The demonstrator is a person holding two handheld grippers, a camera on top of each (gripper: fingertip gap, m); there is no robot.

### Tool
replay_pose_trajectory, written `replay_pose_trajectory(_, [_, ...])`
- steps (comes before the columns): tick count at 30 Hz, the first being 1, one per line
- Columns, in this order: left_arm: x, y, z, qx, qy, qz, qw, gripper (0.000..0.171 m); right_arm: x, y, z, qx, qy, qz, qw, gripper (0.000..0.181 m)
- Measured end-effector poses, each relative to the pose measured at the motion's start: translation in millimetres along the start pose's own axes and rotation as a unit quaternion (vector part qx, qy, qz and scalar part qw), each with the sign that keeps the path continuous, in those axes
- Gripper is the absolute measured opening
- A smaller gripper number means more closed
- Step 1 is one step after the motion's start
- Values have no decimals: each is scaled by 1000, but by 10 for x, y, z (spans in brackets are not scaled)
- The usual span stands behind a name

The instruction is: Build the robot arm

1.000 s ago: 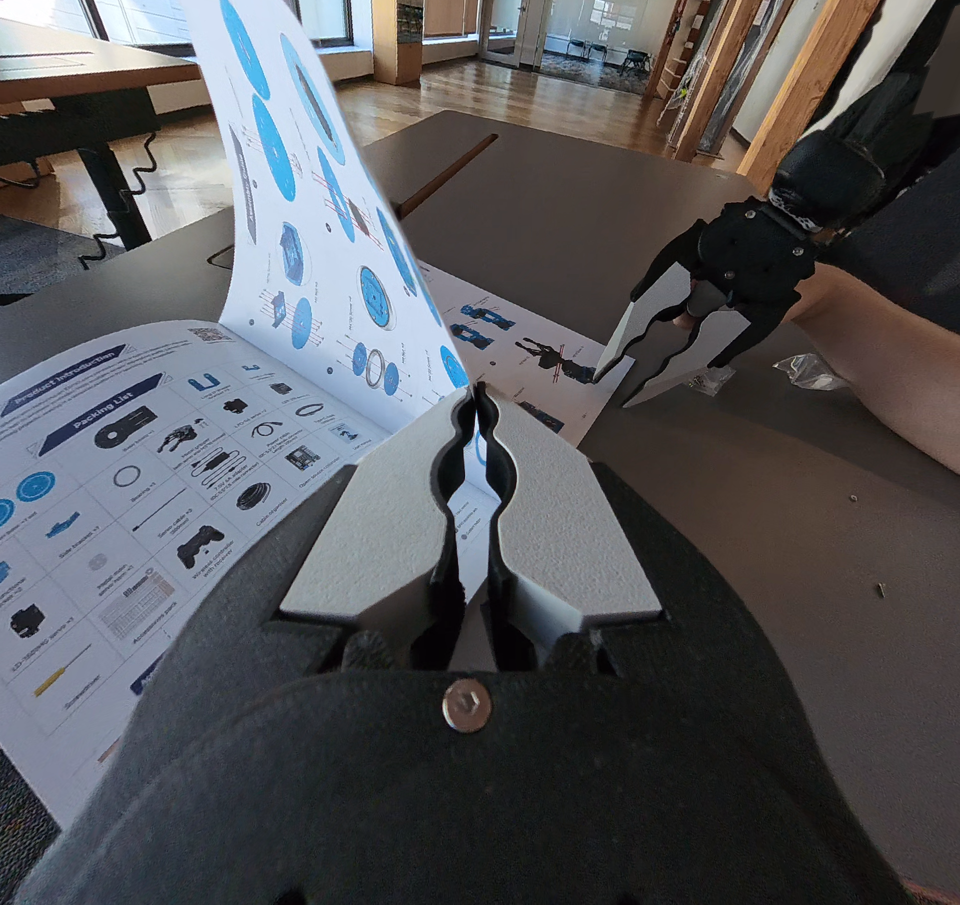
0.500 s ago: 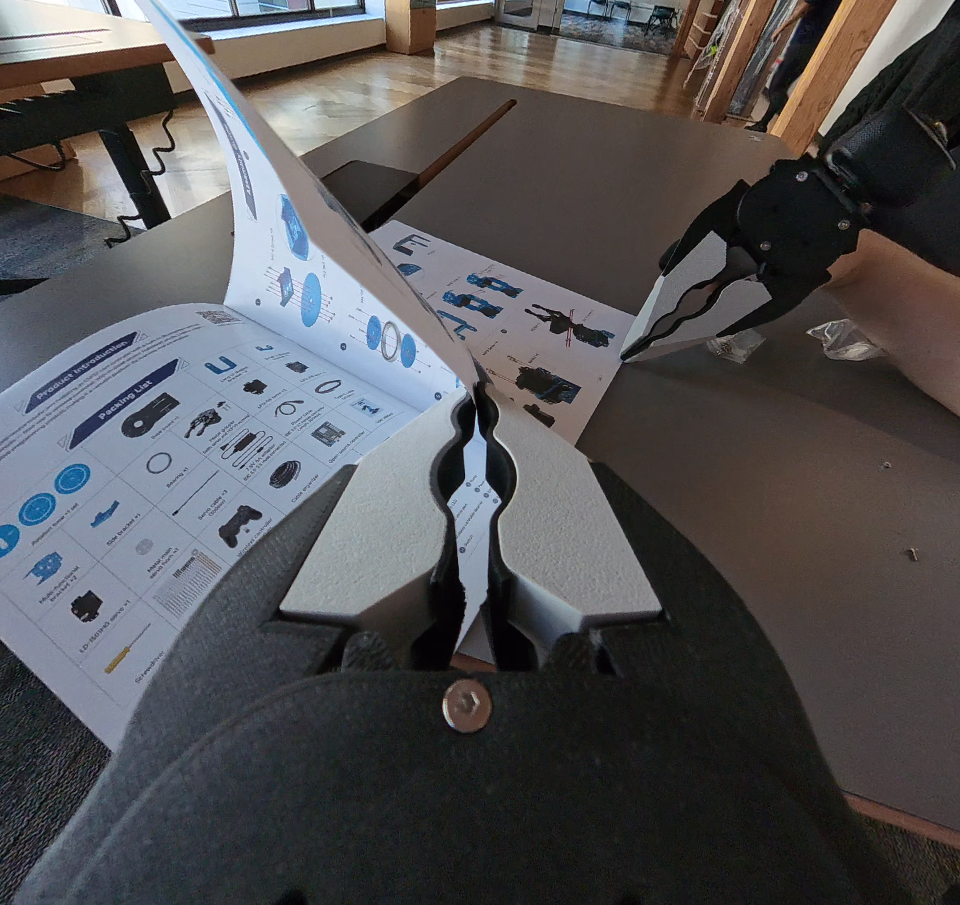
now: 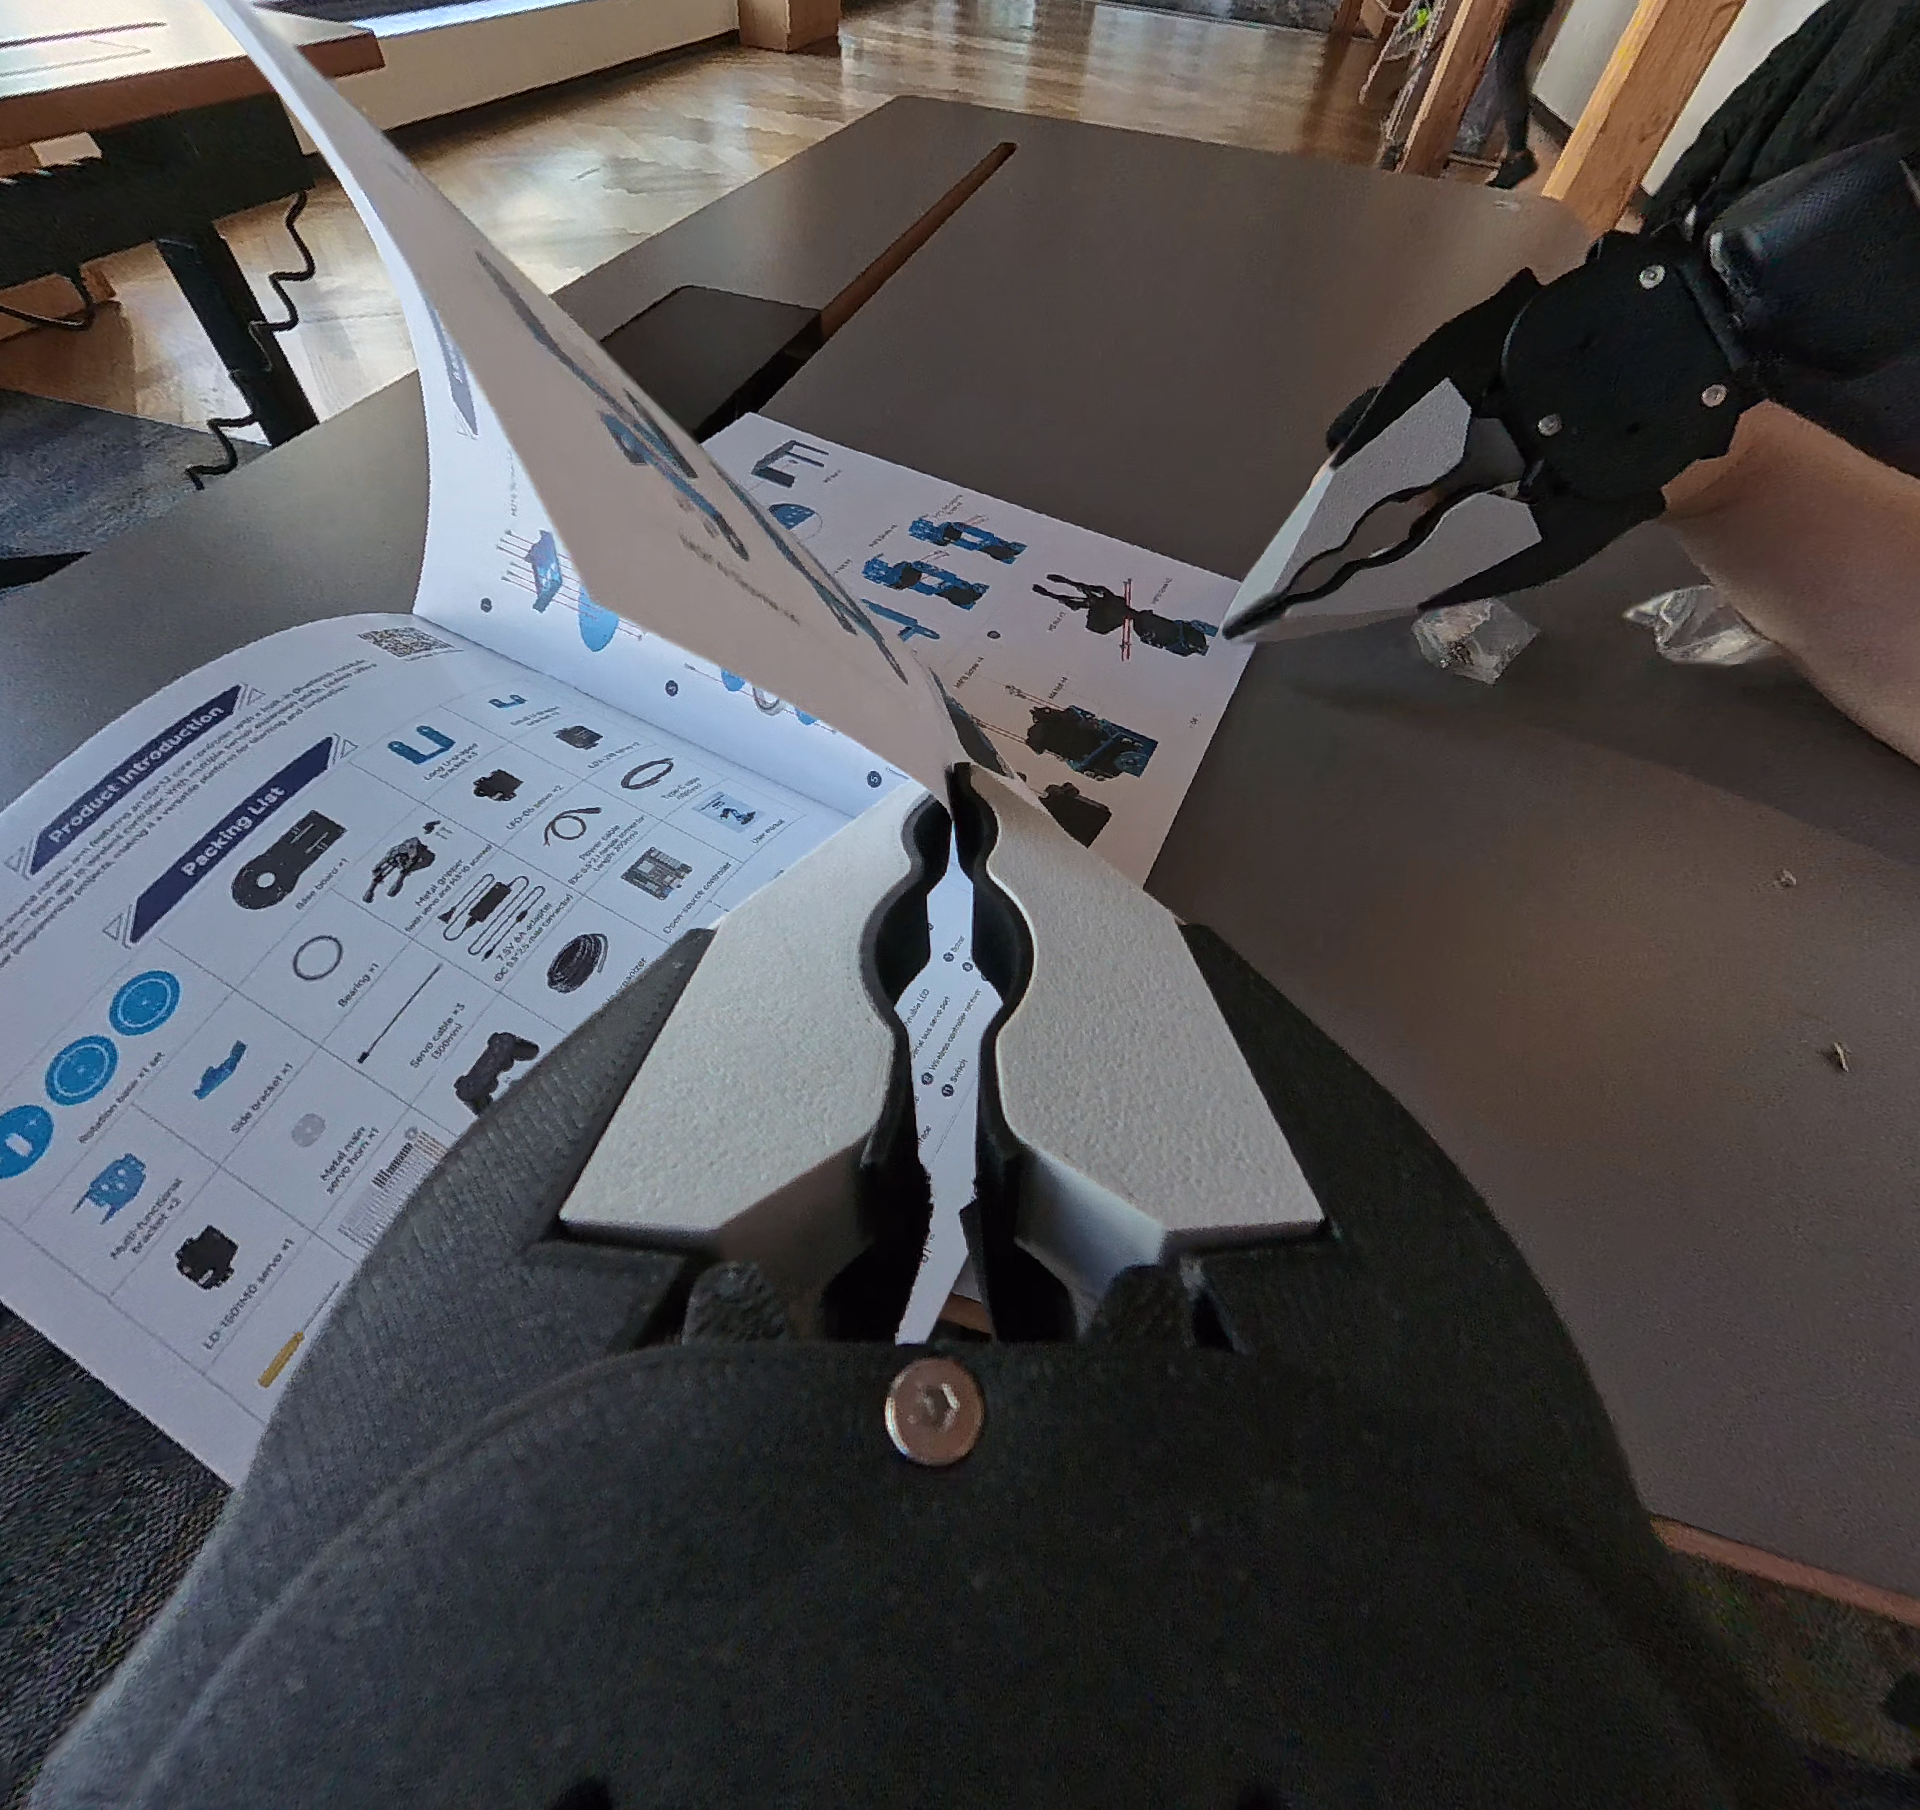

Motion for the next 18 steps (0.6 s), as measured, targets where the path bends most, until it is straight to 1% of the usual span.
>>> replay_pose_trajectory(2, [6, -12, -6, 15, 0, 4, 1000, 0, -63, 91, -65, 17, 14, 6, 1000, 0])
replay_pose_trajectory(5, [29, -59, -41, 43, 6, 14, 999, 0, -196, 234, -181, 89, 24, -10, 996, 19])
replay_pose_trajectory(7, [66, -96, -74, 54, 11, 23, 998, 0, -285, 321, -241, 114, 35, -21, 993, 21])
replay_pose_trajectory(10, [131, -132, -130, 67, 18, 33, 997, 0, -348, 438, -243, 148, 28, -22, 988, 23])
replay_pose_trajectory(13, [148, -128, -145, 61, 21, 35, 997, 0, -328, 489, -211, 165, 12, -20, 986, 26])
replay_pose_trajectory(15, [122, -107, -123, 47, 18, 31, 998, 0, -273, 454, -153, 168, -12, -25, 985, 31])
replay_pose_trajectory(16, [99, -95, -105, 37, 17, 29, 999, 0, -241, 415, -126, 177, -26, -36, 983, 36])
replay_pose_trajectory(18, [45, -65, -57, 18, 15, 27, 999, 0, -174, 328, -89, 226, -67, -73, 969, 55])
Point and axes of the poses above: each gripper's, where its closed fingertips meet, x out along the fingers, y out of its underside, z = x × y across the jaws, the point moved 2 cm from there along -x, back along the fingers, and after that the axes turned 10 degrees about -y, right-handed, at the moved point
